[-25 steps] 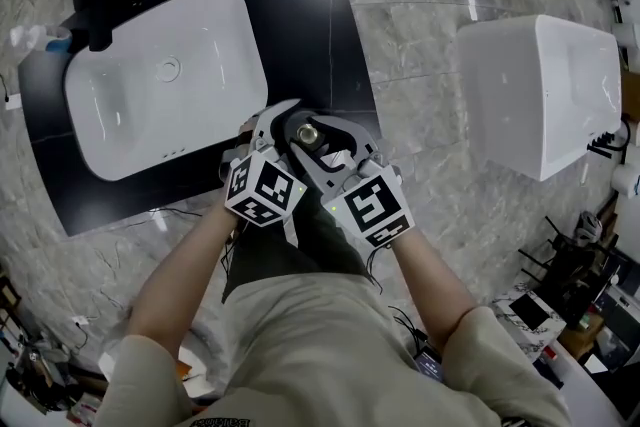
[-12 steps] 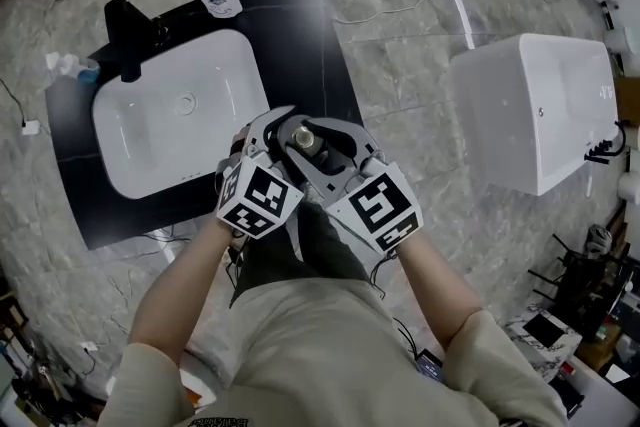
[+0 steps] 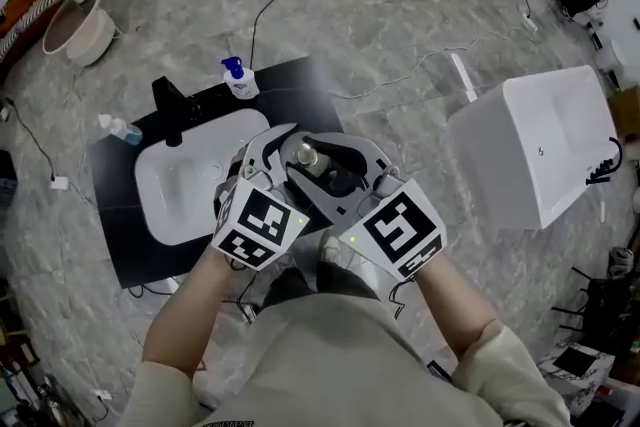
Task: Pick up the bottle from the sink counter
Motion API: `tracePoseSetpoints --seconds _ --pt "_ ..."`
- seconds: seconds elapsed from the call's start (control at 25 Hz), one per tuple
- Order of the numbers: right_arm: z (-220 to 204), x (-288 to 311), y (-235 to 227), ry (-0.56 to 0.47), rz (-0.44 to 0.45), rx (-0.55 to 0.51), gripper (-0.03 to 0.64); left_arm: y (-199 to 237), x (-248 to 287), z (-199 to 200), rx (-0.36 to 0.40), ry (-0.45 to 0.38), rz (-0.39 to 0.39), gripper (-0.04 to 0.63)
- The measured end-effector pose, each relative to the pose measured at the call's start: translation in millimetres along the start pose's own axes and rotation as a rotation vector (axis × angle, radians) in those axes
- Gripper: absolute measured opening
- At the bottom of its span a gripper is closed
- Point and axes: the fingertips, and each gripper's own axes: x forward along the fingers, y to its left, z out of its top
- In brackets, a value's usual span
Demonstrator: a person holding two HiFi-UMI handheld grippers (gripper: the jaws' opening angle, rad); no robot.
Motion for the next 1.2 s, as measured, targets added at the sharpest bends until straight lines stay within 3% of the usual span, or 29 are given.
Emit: tracePoseSetpoints --seconds 0.28,0.48,1.2 --pt "71 -26 8 -0.099 0.002 -0.057 0.118 12 -44 59 0.059 -0.012 0.063 0.334" --pt "90 -48 29 -0.133 0.037 -0.092 0.118 -5 -70 76 0.062 -0.010 0.074 0.334" --pt "20 -40 65 -0.005 0.176 -0.011 0.120 -51 -58 5 -0.094 0.117 0.008 0.334"
